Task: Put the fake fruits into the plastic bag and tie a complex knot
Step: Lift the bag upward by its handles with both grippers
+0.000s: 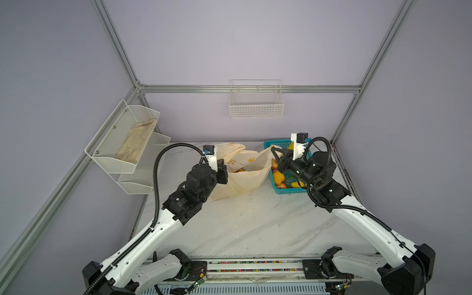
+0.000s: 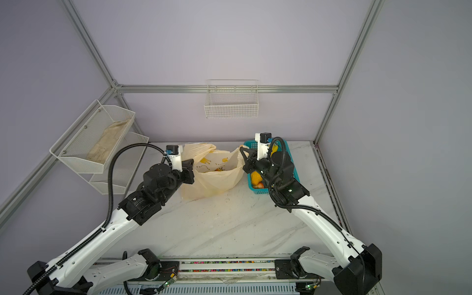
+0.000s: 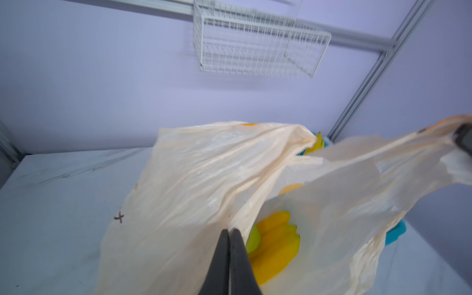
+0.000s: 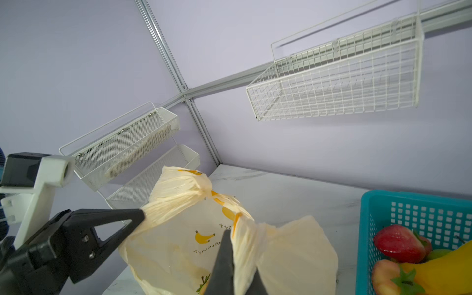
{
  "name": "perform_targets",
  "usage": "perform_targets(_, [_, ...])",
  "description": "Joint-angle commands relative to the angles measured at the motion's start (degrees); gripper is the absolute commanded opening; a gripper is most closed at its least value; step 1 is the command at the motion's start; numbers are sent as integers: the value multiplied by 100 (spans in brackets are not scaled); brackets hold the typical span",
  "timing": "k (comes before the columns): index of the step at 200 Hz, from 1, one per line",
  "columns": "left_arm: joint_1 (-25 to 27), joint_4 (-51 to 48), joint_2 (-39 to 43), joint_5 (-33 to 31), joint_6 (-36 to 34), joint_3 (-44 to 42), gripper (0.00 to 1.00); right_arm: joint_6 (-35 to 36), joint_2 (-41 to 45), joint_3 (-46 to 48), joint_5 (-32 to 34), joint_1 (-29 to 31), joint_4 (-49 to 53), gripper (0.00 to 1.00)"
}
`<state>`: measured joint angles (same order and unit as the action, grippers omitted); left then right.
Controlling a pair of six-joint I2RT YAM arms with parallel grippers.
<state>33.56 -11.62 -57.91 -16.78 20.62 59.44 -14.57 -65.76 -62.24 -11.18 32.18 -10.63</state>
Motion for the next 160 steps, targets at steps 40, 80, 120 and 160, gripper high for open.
perform_targets(40, [-858, 1368, 214, 1331, 1767, -477, 0, 314, -26, -759, -271, -27, 75, 0])
perform_targets(80, [-860, 1488, 422, 1604, 2138, -1294, 0, 321, -35, -345, -314, -28, 76, 0])
perform_targets(120, [-869, 1111, 737, 1551, 1581, -1777, 38, 318, -104, -10, -435, -26, 216, 0])
perform_targets(160, [-878, 110, 1031, 1768, 221, -965, 76, 633, -140, -216, -575, -28, 447, 0])
